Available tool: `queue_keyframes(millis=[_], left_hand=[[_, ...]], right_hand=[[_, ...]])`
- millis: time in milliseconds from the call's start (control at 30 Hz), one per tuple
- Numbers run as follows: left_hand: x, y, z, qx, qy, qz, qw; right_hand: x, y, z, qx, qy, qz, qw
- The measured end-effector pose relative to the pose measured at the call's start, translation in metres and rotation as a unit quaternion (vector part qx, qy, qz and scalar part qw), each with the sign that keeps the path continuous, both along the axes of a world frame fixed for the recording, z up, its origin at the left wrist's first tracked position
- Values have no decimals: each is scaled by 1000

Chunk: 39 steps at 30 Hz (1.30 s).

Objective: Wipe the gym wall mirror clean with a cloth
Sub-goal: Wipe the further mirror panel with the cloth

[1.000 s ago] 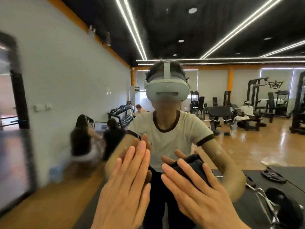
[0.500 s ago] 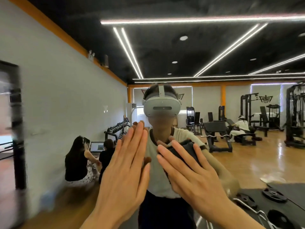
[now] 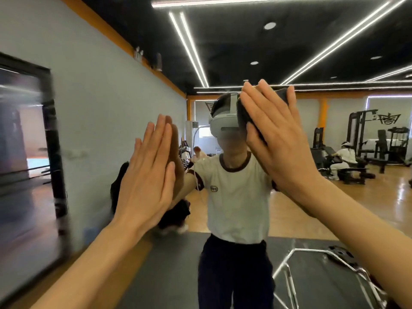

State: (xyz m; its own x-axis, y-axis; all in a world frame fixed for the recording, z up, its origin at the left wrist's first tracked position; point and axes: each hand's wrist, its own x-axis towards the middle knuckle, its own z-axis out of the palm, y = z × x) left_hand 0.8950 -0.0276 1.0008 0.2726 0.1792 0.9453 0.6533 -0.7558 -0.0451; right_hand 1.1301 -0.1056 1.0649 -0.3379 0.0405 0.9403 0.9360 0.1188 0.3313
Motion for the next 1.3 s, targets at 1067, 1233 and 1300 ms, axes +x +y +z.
queue_keyframes(millis=[1067,1233,1300], left_hand=[[11,23,113,98,-23,-32,994],[14,26,113,98,-26,-28,994],[15,27,112,97,-29,-38,994]], right_hand=[[9,-13,33,42,209,-86,973],[-66,30,52,67,132,-102,984],[-96,53,65,60,41,-125,990]])
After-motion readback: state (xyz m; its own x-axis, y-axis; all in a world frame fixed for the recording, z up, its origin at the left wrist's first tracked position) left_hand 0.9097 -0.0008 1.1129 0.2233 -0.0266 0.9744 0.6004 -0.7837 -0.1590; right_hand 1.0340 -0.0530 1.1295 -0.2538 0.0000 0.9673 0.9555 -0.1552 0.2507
